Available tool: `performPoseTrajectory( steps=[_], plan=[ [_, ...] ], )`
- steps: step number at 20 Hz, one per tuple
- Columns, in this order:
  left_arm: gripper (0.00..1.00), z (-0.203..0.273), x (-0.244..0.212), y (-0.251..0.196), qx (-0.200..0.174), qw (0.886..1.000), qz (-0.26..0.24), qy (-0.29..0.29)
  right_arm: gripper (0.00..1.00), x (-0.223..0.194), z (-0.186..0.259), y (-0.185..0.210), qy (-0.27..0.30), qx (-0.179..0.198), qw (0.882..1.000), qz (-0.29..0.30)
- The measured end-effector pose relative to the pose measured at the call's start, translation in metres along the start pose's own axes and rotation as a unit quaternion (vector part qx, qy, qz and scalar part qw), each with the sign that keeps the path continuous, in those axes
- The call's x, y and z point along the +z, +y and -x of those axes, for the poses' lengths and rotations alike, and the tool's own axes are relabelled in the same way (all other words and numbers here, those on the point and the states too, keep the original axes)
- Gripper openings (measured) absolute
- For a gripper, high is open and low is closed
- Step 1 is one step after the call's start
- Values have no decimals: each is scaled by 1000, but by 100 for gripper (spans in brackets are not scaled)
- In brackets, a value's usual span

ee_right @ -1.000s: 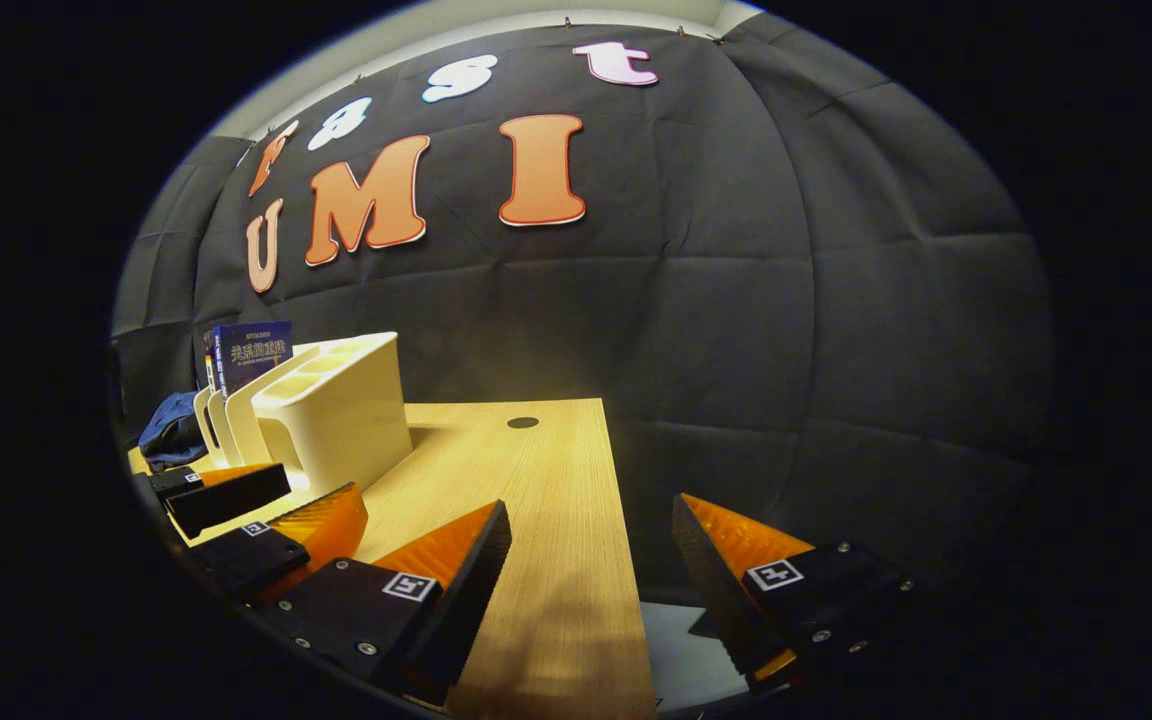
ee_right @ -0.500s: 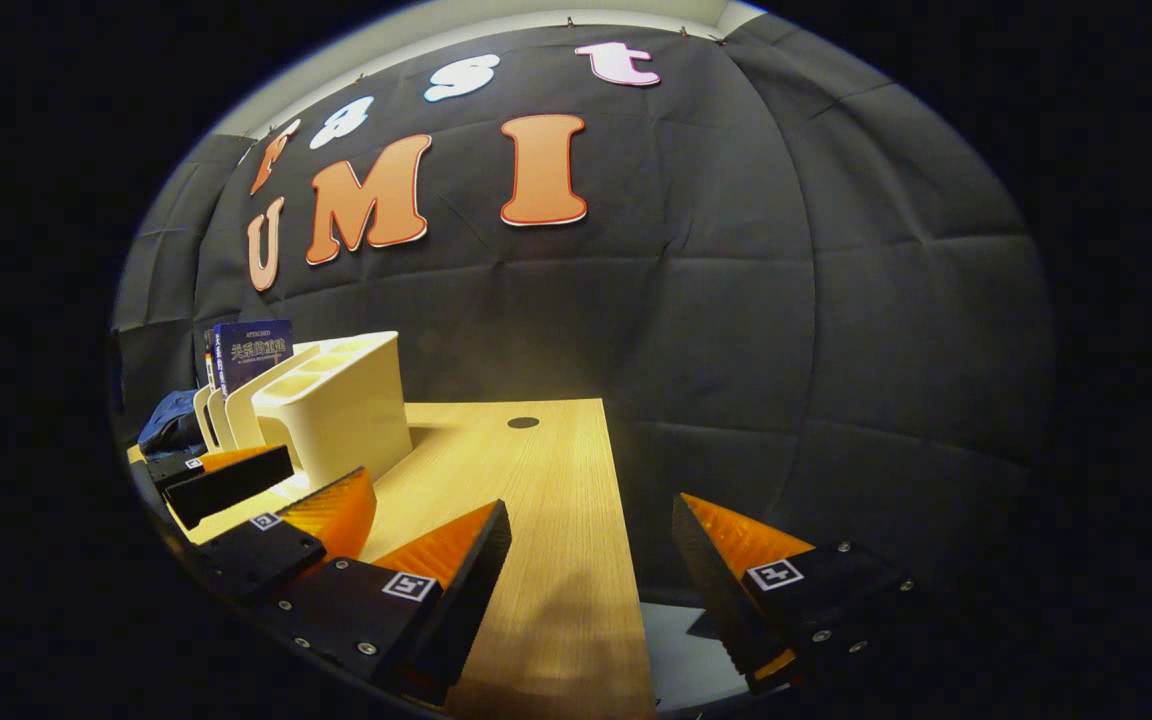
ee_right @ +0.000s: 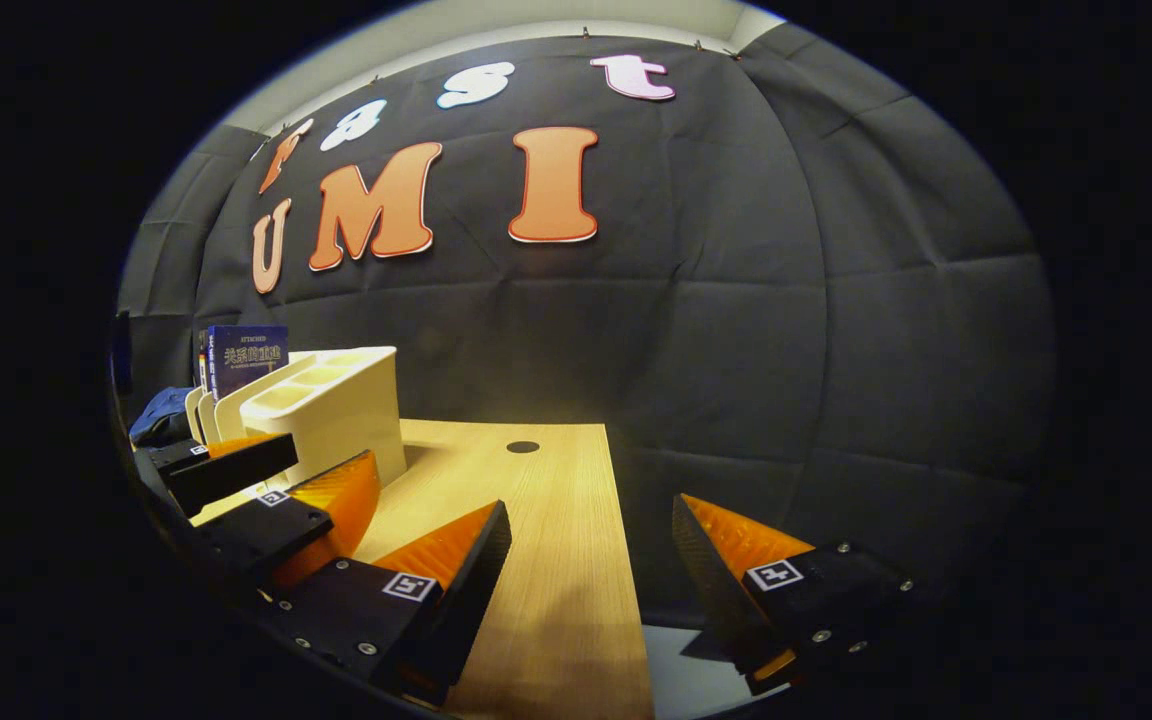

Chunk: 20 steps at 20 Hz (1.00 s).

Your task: Open the schoolbag, grab two books from the bookshelf and put them into the schoolbag.

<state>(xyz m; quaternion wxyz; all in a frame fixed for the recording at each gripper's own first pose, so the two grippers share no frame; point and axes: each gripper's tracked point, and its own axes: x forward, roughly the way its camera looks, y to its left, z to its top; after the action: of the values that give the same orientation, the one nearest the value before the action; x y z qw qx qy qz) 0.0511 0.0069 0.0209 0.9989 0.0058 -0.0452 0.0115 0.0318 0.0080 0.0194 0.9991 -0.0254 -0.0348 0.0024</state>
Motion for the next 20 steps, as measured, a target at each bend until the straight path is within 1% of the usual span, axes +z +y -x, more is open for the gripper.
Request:
performPoseTrajectory(
  steps=[1, 2, 3, 4, 5, 6, 7, 8, 9, 11, 14, 15, 16, 17, 18, 19, 20],
  plan=[
    [96, -1, 3, 4, 5, 1000, 11, -6, 97, 3, -6, 3, -7, 4, 1000, 5],
    [97, -7, 18, 9, 11, 999, 19, -32, 96, 6, -10, 7, -11, 10, 1000, 8],
    [95, -15, 27, 13, 18, 999, 10, -38, 97, 6, -15, 8, -11, 12, 1000, 15],
    [95, -17, 27, 17, 23, 999, 1, -30, 97, 9, -21, 10, -16, 15, 1000, 18],
    [96, -18, 32, 17, 20, 999, 6, -34, 97, 19, -27, 9, -18, 9, 1000, 12],
    [97, -16, 44, 19, 15, 999, 19, -45, 96, 29, -27, 12, -22, 12, 1000, -5],
    [96, -9, 57, 27, 18, 998, 20, -60, 97, 42, -29, 16, -31, 16, 999, -24],
    [96, -5, 68, 39, 19, 998, 13, -63, 97, 56, -30, 23, -32, 20, 998, -41],
    [96, 4, 78, 47, 12, 998, 9, -67, 96, 69, -28, 31, -35, 26, 998, -53],
    [95, 19, 95, 68, 3, 998, 18, -60, 96, 88, -15, 46, -44, 30, 997, -58],
    [96, 37, 127, 132, 17, 998, 23, -53, 96, 113, 9, 70, -54, 35, 997, -45],
    [99, 44, 136, 158, 29, 998, 19, -51, 96, 121, 16, 77, -55, 34, 997, -35],
    [95, 51, 147, 184, 40, 998, 16, -52, 96, 128, 21, 83, -55, 32, 998, -27],
    [95, 56, 158, 209, 49, 997, 16, -52, 96, 138, 27, 90, -56, 30, 998, -22],
    [95, 60, 169, 234, 56, 997, 16, -56, 96, 148, 30, 95, -56, 21, 998, -16],
    [99, 63, 179, 258, 57, 996, 18, -60, 96, 160, 35, 102, -61, 13, 998, -12],
    [99, 66, 190, 281, 56, 996, 20, -64, 96, 173, 38, 110, -67, 0, 998, -10]
  ],
)
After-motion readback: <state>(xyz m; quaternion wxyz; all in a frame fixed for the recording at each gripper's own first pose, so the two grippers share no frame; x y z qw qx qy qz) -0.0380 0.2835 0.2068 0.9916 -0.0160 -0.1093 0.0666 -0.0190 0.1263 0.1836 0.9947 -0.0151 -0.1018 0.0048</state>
